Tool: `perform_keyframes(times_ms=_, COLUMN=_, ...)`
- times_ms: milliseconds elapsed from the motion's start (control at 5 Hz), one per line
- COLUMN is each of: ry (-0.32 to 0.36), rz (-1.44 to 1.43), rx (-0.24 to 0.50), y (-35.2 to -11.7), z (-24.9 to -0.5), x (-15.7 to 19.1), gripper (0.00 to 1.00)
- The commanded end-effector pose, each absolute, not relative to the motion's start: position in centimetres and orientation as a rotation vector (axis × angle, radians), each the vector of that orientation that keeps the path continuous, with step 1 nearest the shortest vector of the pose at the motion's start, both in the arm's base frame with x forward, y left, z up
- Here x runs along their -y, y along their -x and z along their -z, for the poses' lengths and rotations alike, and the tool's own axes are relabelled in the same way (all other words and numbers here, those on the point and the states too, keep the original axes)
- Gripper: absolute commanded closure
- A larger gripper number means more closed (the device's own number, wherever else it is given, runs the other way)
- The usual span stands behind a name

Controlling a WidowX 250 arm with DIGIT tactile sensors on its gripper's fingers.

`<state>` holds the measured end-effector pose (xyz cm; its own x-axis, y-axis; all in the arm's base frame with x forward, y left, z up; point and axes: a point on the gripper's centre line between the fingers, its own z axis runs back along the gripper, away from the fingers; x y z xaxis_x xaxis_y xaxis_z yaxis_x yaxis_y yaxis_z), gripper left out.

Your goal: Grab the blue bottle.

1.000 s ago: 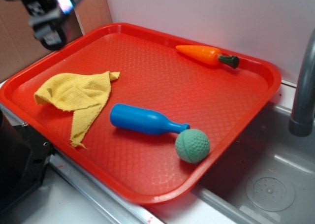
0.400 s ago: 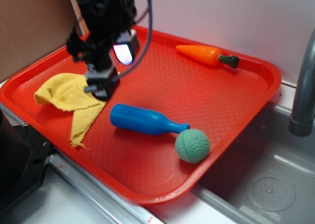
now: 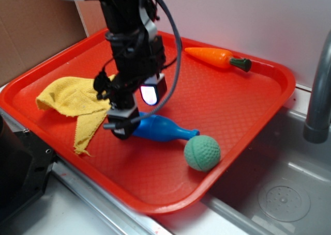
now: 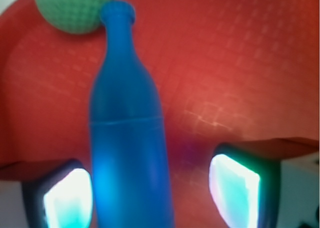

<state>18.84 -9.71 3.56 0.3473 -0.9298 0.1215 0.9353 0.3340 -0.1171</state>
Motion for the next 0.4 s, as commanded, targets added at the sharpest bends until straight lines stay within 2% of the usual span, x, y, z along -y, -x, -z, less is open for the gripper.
perform_keyframes(times_ms=0, ry=0.101, rz=1.264, rx=0.017, y=-18.01, z=-1.18, x=10.65, gripper=0.11)
perform_keyframes(times_ms=200, ry=0.082, rz=1.251, rx=0.019, y=-18.26, z=-1.28, x=10.44, gripper=1.0)
